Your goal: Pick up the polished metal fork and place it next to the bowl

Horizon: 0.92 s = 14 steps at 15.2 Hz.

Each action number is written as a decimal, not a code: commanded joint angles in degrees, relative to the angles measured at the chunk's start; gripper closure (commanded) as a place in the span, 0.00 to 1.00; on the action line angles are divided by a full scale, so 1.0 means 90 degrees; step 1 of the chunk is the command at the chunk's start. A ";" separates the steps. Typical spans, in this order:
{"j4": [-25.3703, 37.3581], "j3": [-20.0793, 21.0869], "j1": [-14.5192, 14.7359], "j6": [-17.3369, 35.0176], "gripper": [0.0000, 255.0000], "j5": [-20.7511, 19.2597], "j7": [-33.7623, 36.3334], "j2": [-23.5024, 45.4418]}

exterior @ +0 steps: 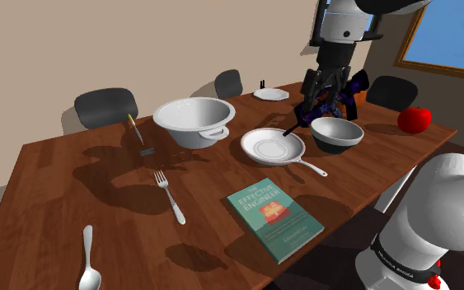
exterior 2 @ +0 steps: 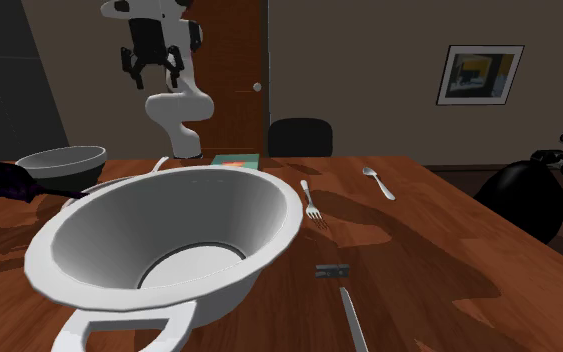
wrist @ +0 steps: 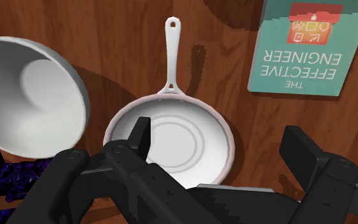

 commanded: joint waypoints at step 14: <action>0.0266 0.1298 0.0428 0.1955 0.00 0.0578 0.1394 0.2117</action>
